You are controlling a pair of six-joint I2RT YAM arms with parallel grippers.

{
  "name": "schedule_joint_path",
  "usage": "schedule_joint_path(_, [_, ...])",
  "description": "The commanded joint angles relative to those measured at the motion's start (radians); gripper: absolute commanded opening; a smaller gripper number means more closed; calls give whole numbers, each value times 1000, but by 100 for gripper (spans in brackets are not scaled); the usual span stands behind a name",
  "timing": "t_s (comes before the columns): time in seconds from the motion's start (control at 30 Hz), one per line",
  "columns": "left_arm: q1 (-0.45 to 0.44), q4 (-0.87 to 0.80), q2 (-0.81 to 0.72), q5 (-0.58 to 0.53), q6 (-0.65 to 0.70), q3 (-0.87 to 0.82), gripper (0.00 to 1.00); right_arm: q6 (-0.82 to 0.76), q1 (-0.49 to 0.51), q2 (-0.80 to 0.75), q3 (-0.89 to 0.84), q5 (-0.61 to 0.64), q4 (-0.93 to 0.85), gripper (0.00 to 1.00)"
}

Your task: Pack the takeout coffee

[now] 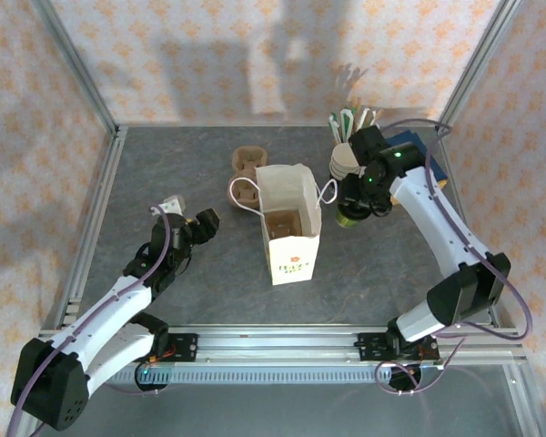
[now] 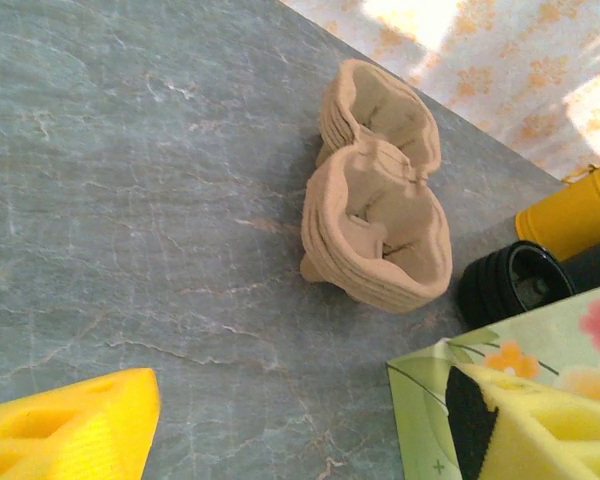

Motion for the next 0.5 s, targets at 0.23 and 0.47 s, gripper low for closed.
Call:
schedule_joint_path(0.23, [-188, 8, 9, -85, 22, -31, 74, 23, 10, -35, 219, 22, -50, 58])
schedule_joint_path(0.47, [-240, 27, 60, -102, 2, -56, 71, 41, 38, 1, 385, 5, -50, 57])
